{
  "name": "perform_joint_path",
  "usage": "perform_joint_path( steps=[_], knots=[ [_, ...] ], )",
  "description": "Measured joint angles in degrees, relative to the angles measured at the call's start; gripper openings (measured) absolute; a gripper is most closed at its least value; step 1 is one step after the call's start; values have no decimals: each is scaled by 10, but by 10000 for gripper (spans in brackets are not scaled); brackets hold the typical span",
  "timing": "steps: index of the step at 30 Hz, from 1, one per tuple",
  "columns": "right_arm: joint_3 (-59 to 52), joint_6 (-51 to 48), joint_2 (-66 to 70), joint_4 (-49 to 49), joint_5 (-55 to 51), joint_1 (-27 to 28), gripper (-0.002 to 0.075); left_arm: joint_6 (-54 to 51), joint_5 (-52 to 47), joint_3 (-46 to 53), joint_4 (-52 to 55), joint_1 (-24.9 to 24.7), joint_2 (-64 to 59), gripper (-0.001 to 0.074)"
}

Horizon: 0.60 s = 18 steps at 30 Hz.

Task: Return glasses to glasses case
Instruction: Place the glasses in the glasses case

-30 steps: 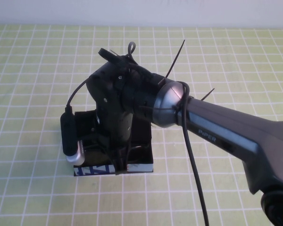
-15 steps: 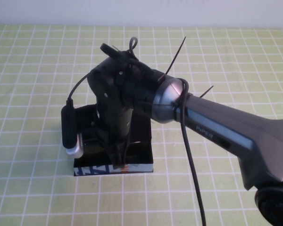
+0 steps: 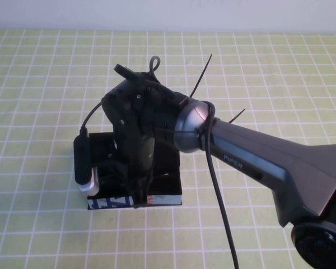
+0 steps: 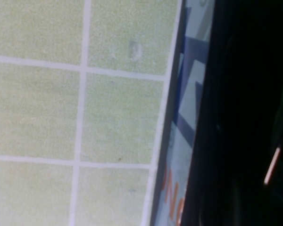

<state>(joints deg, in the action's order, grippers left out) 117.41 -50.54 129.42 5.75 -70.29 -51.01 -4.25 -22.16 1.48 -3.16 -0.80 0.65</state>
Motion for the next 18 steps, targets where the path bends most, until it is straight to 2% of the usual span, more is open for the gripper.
perform_joint_path(
  steps=[4, 10, 14, 18],
  knots=[
    [0, 6, 1, -4, 0, 0, 73, 0, 0, 0, 0, 0, 0, -2],
    [0, 13, -5, -4, 0, 0, 292, 0, 0, 0, 0, 0, 0, -2],
    [0, 15, -23, 6, 0, 0, 330, 0, 0, 0, 0, 0, 0, -2],
    [0, 43, -47, 21, 0, 2, 326, 0, 0, 0, 0, 0, 0, -2]
  ],
)
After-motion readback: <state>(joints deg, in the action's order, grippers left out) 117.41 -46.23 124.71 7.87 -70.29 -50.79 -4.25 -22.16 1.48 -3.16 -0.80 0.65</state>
